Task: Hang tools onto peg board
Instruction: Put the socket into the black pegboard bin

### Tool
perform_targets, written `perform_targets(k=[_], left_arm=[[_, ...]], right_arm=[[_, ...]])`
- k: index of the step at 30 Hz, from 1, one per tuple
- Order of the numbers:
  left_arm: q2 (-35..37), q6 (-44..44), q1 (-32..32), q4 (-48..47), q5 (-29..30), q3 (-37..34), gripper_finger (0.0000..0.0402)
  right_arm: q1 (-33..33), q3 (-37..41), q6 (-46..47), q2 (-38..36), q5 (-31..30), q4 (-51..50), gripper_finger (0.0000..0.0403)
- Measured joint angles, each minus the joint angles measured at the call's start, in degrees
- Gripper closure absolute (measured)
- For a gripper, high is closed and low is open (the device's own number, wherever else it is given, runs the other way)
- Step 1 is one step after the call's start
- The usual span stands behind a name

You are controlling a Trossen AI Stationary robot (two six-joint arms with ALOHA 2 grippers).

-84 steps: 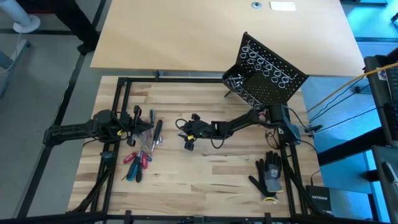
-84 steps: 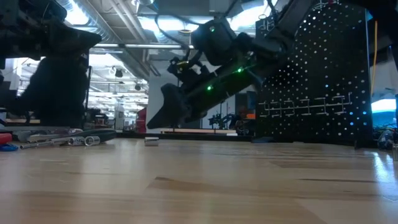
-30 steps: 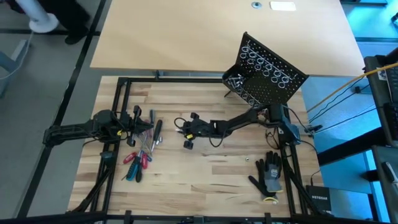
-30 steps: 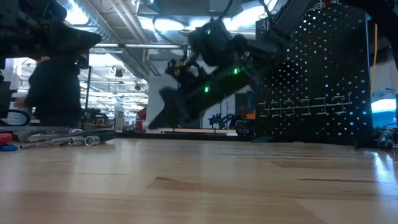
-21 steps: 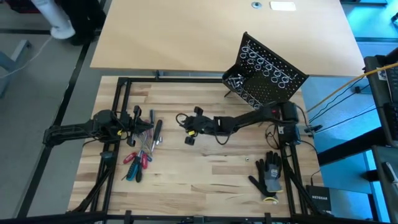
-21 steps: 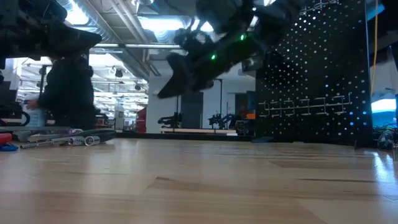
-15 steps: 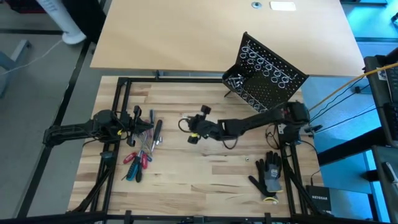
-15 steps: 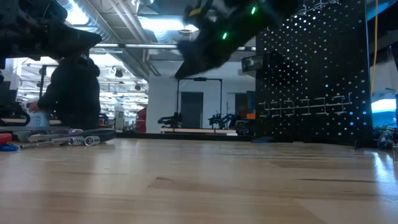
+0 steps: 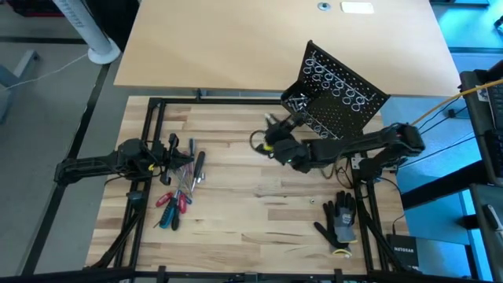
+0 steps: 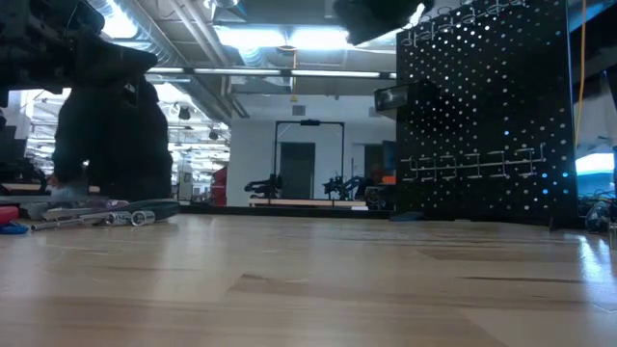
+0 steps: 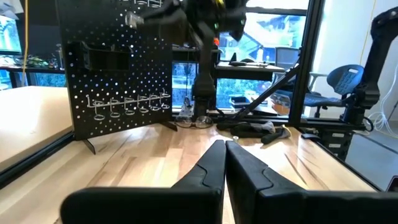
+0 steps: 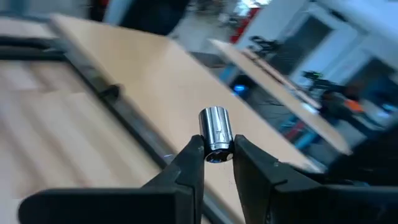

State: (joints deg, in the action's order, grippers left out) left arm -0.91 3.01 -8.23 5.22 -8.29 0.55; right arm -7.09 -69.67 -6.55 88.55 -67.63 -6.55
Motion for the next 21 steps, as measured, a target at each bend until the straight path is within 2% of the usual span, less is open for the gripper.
perform_targets(k=[5, 12, 21], left_arm=[[0.01, 0.00, 0.00, 0.01, 0.00, 0.00, 0.0400], [0.00, 0.00, 0.00, -0.06, 0.00, 0.00, 0.0400], [0.02, 0.00, 0.00, -0.08, 0.00, 0.01, 0.0400]], right_arm=[[0.30, 0.00, 0.00, -4.48, -6.11, -2.32, 0.0332], [4.37, -0.07, 4.00, -8.20, -5.98, -8.36, 0.0331], [13.38, -0.07, 21.77, -9.18, 6.74, -25.13, 0.0331]])
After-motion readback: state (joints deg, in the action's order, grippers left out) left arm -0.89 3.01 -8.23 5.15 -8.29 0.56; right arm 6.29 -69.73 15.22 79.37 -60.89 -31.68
